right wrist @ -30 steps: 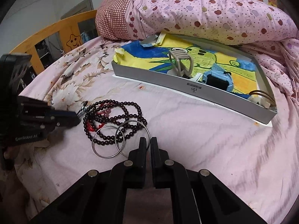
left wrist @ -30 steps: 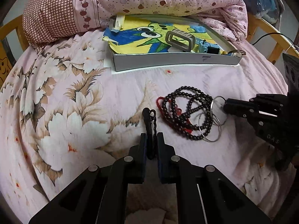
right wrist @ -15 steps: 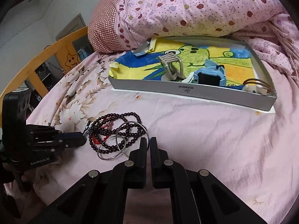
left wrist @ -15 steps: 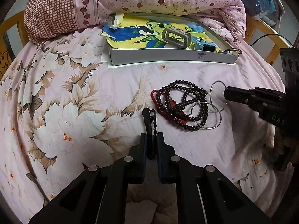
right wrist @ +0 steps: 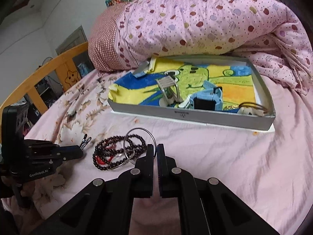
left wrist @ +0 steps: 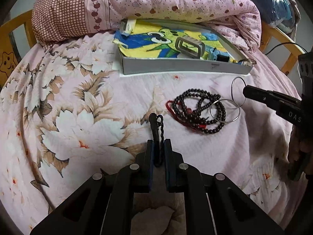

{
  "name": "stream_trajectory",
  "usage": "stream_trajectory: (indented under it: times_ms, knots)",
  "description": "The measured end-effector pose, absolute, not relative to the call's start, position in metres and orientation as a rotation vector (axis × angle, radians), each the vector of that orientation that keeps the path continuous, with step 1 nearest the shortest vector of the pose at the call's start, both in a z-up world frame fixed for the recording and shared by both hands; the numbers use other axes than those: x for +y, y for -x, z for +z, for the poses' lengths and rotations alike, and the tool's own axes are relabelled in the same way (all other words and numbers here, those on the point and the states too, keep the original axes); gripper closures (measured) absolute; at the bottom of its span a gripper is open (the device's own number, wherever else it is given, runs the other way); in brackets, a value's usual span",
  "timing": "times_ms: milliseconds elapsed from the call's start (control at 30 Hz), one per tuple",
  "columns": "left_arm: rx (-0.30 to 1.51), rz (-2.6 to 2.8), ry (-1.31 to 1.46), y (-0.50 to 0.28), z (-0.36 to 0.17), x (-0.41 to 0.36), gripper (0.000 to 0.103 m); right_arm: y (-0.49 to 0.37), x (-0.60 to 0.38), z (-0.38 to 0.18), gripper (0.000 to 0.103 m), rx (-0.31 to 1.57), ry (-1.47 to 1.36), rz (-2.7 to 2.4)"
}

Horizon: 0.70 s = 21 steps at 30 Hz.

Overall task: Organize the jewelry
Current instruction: 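Carry the black clip and rings into the tray with both tools, then open both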

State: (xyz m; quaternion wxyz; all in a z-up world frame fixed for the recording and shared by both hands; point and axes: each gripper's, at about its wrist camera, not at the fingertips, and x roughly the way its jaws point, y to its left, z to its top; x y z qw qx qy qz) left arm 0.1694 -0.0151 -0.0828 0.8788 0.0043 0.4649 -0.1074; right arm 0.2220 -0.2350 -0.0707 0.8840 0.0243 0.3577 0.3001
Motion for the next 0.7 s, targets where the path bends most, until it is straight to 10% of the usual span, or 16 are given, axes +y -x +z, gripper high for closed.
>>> stream_trajectory:
  times_ms: [700]
  knots:
    - [0.795,-0.276,-0.026,-0.240,-0.032,-0.062,0.096,-0.257,-0.282,-0.016,0.100,0.469,-0.133,0.526]
